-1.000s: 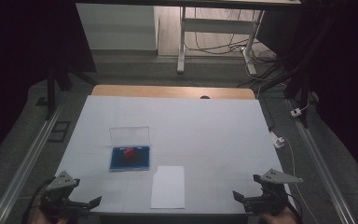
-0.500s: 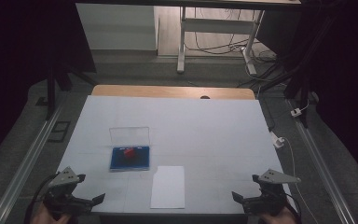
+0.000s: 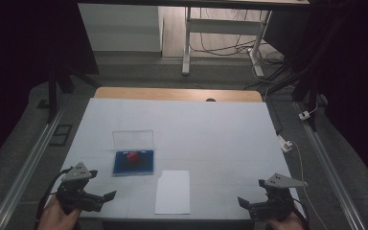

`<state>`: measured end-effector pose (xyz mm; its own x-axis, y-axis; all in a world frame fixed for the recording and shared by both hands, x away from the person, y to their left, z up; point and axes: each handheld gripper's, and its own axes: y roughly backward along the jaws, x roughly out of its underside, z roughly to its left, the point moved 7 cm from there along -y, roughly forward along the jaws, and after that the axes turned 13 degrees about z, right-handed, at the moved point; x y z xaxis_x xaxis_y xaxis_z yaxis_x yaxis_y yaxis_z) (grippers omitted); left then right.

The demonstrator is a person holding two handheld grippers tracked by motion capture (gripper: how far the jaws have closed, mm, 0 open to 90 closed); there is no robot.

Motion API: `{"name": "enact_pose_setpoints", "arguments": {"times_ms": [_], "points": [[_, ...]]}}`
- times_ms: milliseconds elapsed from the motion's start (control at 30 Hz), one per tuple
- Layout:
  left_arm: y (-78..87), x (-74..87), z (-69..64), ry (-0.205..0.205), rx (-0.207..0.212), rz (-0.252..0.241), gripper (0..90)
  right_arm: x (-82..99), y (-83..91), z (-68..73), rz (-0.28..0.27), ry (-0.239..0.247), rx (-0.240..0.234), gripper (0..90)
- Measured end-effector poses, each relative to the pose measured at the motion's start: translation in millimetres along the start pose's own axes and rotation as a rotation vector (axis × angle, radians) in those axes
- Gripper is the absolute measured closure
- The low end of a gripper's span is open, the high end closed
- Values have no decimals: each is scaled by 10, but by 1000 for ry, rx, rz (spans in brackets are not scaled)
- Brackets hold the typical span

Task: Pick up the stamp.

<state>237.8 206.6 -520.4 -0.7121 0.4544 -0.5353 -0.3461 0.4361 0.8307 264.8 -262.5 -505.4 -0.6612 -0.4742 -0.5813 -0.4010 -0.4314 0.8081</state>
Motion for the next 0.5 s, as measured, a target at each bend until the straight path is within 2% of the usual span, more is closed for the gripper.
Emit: {"name": "enact_pose_setpoints", "arguments": {"times_ms": [267, 500], "points": [[-88, -145, 81, -12, -23, 1, 0, -4, 4, -10, -8, -10, -2, 0], [-160, -274, 176, -10, -27, 11, 0, -4, 2, -13, -6, -13, -5, 0]]}}
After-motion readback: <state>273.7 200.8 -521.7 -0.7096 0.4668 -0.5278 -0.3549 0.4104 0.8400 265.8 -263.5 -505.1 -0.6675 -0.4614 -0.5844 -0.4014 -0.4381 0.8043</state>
